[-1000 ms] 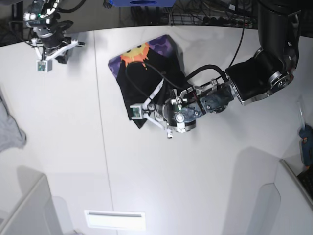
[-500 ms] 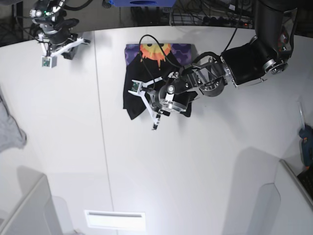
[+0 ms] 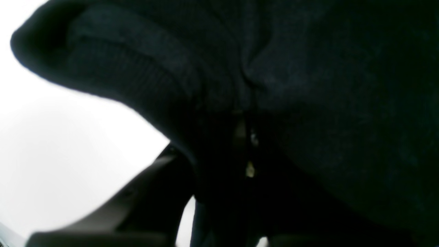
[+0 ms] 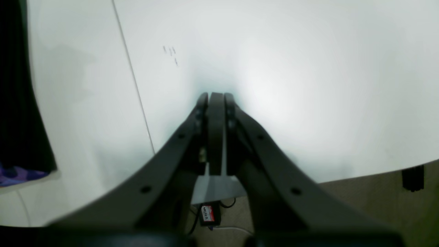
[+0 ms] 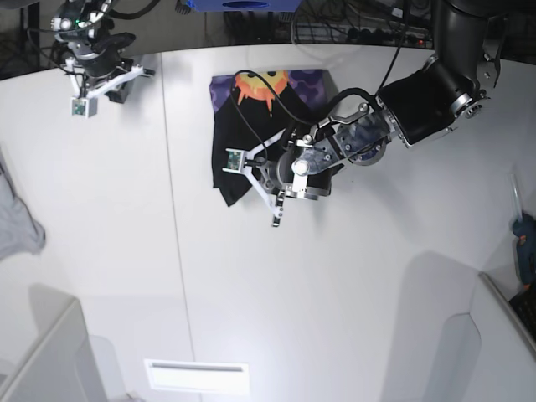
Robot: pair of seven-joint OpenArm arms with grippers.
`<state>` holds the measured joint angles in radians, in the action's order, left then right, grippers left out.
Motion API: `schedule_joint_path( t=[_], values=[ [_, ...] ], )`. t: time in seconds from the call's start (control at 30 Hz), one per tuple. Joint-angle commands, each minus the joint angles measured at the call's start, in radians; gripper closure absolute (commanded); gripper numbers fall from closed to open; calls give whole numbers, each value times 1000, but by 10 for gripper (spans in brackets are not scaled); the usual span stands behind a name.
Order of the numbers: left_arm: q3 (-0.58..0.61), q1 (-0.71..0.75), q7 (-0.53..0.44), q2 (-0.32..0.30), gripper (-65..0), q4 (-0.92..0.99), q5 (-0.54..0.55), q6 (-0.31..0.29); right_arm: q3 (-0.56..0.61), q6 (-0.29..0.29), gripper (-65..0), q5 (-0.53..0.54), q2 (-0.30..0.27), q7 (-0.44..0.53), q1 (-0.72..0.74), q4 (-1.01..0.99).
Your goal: Fold the T-shirt properly
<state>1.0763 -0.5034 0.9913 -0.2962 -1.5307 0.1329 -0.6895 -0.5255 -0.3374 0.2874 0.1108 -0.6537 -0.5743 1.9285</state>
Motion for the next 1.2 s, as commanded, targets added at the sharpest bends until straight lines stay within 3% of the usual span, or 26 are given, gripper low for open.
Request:
schedule_joint_path(
  t=[0.0,0.1,0.27,0.53,0.67,0.83,0.9,1.0,1.1,1.17],
  values=[
    [-9,-22,7,2,0,-14,1,-9,-2,-1,0,8,-4,19,-2,15],
    [-3,-44,7,2,0,-32,1,-9,-2,-1,0,8,-4,19,-2,15],
    [-8,-56,7,5,-178,-43,1,-9,-2,-1,0,8,-6,19,-2,15],
    [-12,-105,8,5,-402,-43,3,-9,-2,-1,0,8,-6,19,-2,15],
    [-49,-122,8,12,-461,-81,3,-9,0,-2,0,8,-6,19,-2,15],
    [-313,-62,38,13,-388,-227,3,-9,0,-9,0,6,-15,25,-3,15],
    [-443,-21,71,13,-258,-305,3,-9,-3,-10,0,6,-32,25,-3,18],
    [-600,71,74,4,0,-402,-2,-9,-2,-10,0,6,-76,25,-5,19],
    [-740,174,73,-7,0,-452,-6,-9,-3,-15,0,6,-96,41,-20,25],
    [-838,249,59,-30,0,-456,0,-9,-2,-39,0,6,-112,101,-52,29]
  ],
)
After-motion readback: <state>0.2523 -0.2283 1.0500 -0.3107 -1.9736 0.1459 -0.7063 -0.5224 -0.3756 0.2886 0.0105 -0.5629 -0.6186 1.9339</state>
